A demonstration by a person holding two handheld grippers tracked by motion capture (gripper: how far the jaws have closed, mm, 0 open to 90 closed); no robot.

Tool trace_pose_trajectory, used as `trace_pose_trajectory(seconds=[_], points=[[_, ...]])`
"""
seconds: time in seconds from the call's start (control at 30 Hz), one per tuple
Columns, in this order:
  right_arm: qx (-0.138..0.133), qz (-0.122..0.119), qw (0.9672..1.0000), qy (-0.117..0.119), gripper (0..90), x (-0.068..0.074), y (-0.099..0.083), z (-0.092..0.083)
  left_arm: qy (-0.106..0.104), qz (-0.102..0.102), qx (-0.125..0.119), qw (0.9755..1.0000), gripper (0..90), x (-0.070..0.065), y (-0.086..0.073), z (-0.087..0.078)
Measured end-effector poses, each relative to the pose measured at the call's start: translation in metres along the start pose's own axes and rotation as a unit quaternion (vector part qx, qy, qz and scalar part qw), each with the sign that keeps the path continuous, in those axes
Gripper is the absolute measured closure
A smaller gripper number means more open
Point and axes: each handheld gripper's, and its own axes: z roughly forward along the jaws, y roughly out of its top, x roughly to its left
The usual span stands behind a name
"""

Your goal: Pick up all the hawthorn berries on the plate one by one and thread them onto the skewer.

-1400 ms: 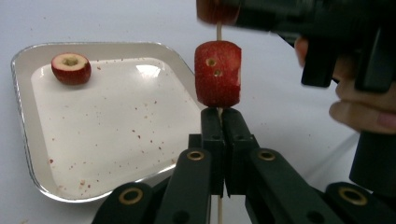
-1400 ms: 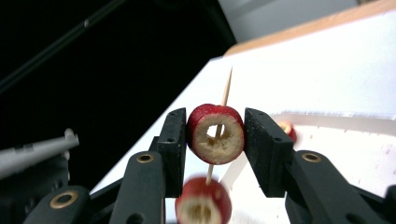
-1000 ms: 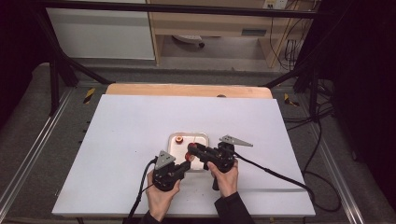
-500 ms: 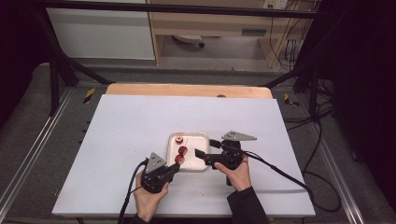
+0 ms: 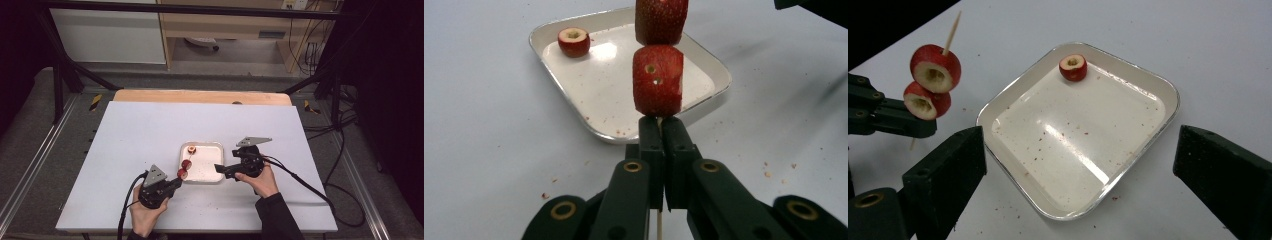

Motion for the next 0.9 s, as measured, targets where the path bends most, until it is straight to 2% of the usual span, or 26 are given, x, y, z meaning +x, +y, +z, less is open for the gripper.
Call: trace_pose_trajectory(seconds=[0.17, 0.2, 0.47, 0.9], points=[[0.023, -0.007, 0.9997, -0.003, 7.7, -0.002, 0.006, 0.003, -0.002, -0.002, 0.004, 1.0000, 88.2, 0.006, -0.004, -0.004], [0.029, -0.012, 0.9995, -0.003, 7.7, -0.002, 0.007, 0.005, 0.005, -0.011, 0.013, 0.9998, 88.2, 0.005, -0.005, -0.006], [0.058, -0.026, 0.9980, -0.007, 7.6, 0.001, 0.024, 0.018, 0.006, -0.013, 0.016, 0.9998, 88.2, 0.012, -0.009, -0.011], [0.094, -0.041, 0.9946, -0.018, 7.6, 0.003, 0.051, 0.050, 0.010, -0.011, 0.024, 0.9996, 88.2, 0.021, -0.013, -0.017]])
